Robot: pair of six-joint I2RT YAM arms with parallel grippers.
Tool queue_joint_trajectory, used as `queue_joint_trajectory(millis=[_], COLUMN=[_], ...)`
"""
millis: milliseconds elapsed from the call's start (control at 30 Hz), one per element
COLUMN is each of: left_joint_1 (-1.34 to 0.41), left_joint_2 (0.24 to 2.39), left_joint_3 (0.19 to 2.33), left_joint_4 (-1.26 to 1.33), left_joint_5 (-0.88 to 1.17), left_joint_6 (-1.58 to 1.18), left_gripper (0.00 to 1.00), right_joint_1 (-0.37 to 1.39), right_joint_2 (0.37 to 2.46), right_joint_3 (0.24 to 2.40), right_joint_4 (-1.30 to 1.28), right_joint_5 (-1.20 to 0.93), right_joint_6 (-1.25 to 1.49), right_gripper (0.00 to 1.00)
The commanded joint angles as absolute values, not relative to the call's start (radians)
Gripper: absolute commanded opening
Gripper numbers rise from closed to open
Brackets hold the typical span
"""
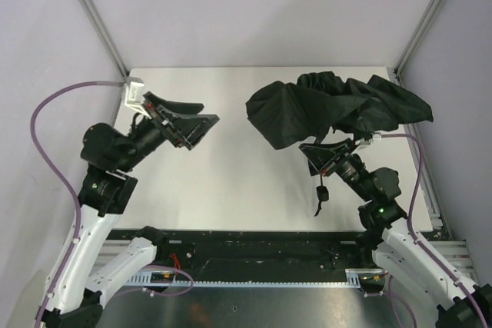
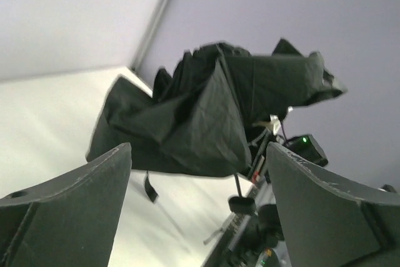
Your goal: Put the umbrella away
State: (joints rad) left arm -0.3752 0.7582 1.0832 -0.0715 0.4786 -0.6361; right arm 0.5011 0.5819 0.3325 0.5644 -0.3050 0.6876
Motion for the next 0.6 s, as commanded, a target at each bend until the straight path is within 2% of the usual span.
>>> queue_joint_trajectory(millis=[0, 200, 400, 467, 567], left_joint_1=[-0.456, -0.613, -0.645, -0.657, -0.661], left_joint_2=[0.821, 0.971, 1.127, 1.150, 1.129], left_joint_3=[1.032, 1.098, 1.168, 1.180, 1.172], left_joint_4=[-0.127, -0.119, -0.095, -0.081, -0.058], left_joint_5=[0.516, 0.427, 0.429, 0.462, 0.463], left_joint_6=[-0.613, -0.569, -0.548, -0.551, -0.539], left_gripper=[0.96, 0.99, 0.87, 0.74, 0.37], right_joint_1=[0.446, 0.436, 0.435, 0.436, 0.435], right_joint_2=[0.577, 0.566, 0.528, 0.527, 0.520], right_joint_3=[0.355, 0.357, 0.358, 0.361, 0.365], right_joint_4=[0.670, 0.653, 0.619, 0.615, 0.586], right_joint_5=[-0.388, -0.416, -0.426, -0.432, -0.424], right_joint_6=[0.717, 0.713, 0.704, 0.699, 0.670], right_gripper=[0.00, 0.00, 0.00, 0.00, 0.00])
